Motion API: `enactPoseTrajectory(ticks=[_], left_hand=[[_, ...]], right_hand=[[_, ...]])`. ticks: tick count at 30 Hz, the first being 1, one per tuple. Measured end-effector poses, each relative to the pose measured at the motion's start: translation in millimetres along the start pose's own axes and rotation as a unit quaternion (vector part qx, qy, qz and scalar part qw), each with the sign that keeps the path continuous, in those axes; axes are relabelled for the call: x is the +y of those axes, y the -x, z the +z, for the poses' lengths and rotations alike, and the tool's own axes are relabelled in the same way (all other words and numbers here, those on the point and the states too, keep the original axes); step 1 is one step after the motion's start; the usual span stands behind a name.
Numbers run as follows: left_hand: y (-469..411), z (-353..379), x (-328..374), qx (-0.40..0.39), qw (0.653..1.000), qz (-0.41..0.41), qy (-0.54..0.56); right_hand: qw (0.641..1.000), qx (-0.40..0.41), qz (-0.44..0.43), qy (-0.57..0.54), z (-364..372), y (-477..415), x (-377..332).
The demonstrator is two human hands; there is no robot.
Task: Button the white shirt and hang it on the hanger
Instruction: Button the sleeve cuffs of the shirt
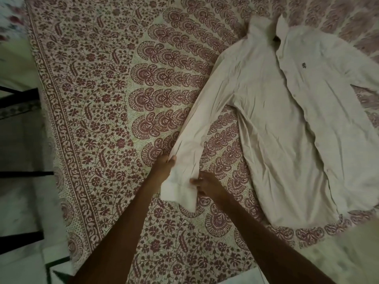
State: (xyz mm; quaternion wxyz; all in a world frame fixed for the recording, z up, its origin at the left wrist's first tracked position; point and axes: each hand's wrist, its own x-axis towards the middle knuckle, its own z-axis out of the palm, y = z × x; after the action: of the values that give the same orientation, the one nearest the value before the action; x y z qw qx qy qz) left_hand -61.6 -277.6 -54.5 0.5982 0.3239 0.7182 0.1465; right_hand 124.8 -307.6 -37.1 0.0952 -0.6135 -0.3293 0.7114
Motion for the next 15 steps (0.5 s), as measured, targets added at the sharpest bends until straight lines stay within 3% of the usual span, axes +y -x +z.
enactPoseTrajectory(ticks=[2, 4, 6, 8, 10, 12, 13, 15], left_hand=[[8.6, -1.5, -1.4, -0.044, 0.985, -0.056, 0.156], [13.5, 2.3, -4.1, -0.065, 0.976, -0.07, 0.197], [16.0, 15.1, -6.5, -0.071, 0.991, -0.027, 0.111], [20.7, 31.3, -10.5, -0.049, 0.998, 0.023, -0.026], [23.8, 47.7, -15.6, 0.046, 0.984, 0.052, -0.163], [32.8, 58.9, -16.0, 0.154, 0.949, 0.055, -0.271], [35.7, 63.5, -16.5, 0.177, 0.945, 0.064, -0.267], [39.1, 70.0, -18.4, 0.147, 0.972, 0.095, -0.159]], right_hand=[[0.997, 0.014, -0.013, -0.073, -1.4, 7.1, 4.9], [0.991, 0.0, -0.015, -0.133, -5.2, 14.6, 12.1], [0.986, -0.022, -0.002, -0.164, -9.9, 21.0, 18.8], [0.99, 0.007, 0.017, -0.138, -13.6, 24.2, 23.5], [0.991, 0.102, 0.033, -0.083, -18.6, 23.1, 28.1], [0.983, 0.172, 0.034, -0.056, -23.9, 23.2, 33.7], [0.981, 0.184, 0.027, -0.056, -26.1, 23.8, 35.9], [0.98, 0.193, 0.017, -0.042, -30.4, 25.3, 37.8]])
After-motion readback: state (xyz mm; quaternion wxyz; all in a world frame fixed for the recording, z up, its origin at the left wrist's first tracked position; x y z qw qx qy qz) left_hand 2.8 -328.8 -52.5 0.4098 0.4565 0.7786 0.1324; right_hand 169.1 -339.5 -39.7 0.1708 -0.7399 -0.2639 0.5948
